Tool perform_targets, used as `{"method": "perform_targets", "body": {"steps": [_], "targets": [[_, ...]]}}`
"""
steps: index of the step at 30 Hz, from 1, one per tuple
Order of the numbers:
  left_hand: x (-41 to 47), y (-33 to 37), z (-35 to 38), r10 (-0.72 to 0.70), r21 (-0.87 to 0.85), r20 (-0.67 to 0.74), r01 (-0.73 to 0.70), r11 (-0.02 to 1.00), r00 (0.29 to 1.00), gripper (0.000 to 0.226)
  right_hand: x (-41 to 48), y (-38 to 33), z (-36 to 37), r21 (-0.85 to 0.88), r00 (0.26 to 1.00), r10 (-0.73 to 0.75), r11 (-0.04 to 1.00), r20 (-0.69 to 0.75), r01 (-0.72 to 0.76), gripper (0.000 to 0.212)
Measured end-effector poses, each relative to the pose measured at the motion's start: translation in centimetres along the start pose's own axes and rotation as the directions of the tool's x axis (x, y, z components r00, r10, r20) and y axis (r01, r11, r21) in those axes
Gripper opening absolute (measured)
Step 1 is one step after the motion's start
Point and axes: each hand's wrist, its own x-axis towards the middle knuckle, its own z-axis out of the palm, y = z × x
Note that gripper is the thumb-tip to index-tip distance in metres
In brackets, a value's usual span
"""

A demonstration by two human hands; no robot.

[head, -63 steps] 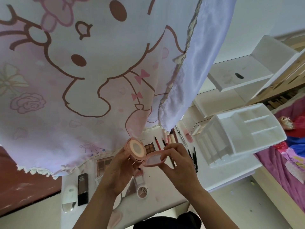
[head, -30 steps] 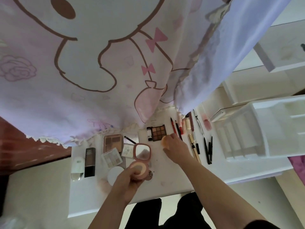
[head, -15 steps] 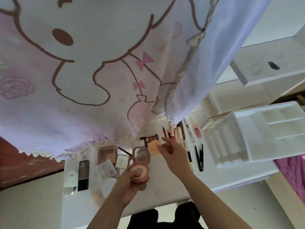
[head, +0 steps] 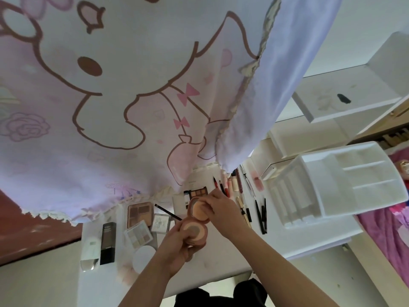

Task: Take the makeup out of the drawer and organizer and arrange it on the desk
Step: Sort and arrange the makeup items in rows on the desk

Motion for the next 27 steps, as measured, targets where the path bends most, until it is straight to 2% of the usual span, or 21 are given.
{"method": "perform_targets", "body": {"steps": [3, 5, 7, 9, 13, 15, 16, 17, 18, 19, 20, 21, 22, 25, 27], "targets": [[0.3, -0.3, -0.1, -0.009, -0.003, 0.008, 0.009, 1.0, 1.0, 0.037, 0.0, 0.7, 0.3, 0.008, 0.996, 0.086, 0.996, -0.017, -0.086, 0.038], [0.8, -0.8, -0.4, -0.02, -0.009, 0.014, 0.02, 1.0, 1.0, 0.037, -0.1, 1.3, 0.4, 0.084, 0.982, 0.19, 0.978, 0.002, -0.189, 0.045], [1.4, -1.2, -0.5, -0.031, 0.006, 0.012, 0.031, 1.0, 0.999, 0.038, -0.1, 2.0, 0.7, 0.155, 0.965, 0.26, 0.952, 0.041, -0.263, 0.039], [2.0, -1.7, -0.4, -0.027, 0.061, 0.025, 0.026, 0.998, 0.999, 0.037, -0.2, 2.7, 0.9, 0.146, 0.966, 0.251, 0.955, 0.059, -0.257, 0.029], [3.5, -2.6, 0.3, 0.007, 0.327, -0.007, -0.004, 0.945, 1.0, 0.026, -0.1, 3.9, 0.7, 0.089, 0.97, 0.214, 0.97, 0.117, -0.225, 0.024], [4.4, -2.8, 0.7, 0.048, 0.499, -0.01, -0.037, 0.866, 0.999, 0.026, 0.3, 4.4, 0.3, 0.048, 0.97, 0.187, 0.979, 0.156, -0.196, 0.023], [4.9, -2.8, 1.0, 0.076, 0.568, -0.026, -0.048, 0.822, 0.997, 0.033, 0.7, 4.7, -0.1, 0.034, 0.971, 0.171, 0.983, 0.165, -0.179, 0.023], [5.6, -2.7, 1.1, 0.127, 0.642, -0.038, -0.073, 0.763, 0.991, 0.038, 1.1, 4.9, -0.5, 0.02, 0.974, 0.161, 0.986, 0.161, -0.166, 0.022], [6.1, -2.3, 1.2, 0.218, 0.75, -0.022, -0.129, 0.649, 0.976, 0.037, 1.5, 5.1, -1.1, 0.005, 0.977, 0.157, 0.987, 0.144, -0.159, 0.021], [6.8, -1.9, 1.2, 0.326, 0.873, 0.047, -0.197, 0.446, 0.944, 0.041, 2.0, 5.4, -1.6, -0.009, 0.982, 0.153, 0.988, 0.107, -0.153, 0.02], [7.6, -1.4, 1.2, 0.397, 0.95, 0.155, -0.248, 0.192, 0.905, 0.047, 2.6, 5.8, -2.1, -0.028, 0.988, 0.144, 0.989, 0.052, -0.143, 0.02], [8.4, -0.7, 1.2, 0.433, 0.961, 0.254, -0.276, -0.014, 0.865, 0.053, 3.1, 6.2, -2.6, -0.051, 0.991, 0.134, 0.99, -0.004, -0.134, 0.02], [9.2, 0.1, 1.3, 0.425, 0.95, 0.312, -0.266, -0.165, 0.85, 0.059, 3.6, 6.5, -3.1, -0.076, 0.99, 0.128, 0.988, -0.052, -0.132, 0.021], [11.7, 1.7, 1.4, 0.331, 0.875, 0.343, -0.171, -0.453, 0.879, 0.068, 5.3, 7.1, -4.2, -0.126, 0.987, 0.101, 0.985, -0.125, -0.116, 0.021], [12.7, 2.2, 1.4, 0.246, 0.824, 0.323, -0.144, -0.547, 0.914, 0.069, 6.4, 7.1, -4.5, -0.148, 0.987, 0.079, 0.984, -0.137, -0.1, 0.022]]}}
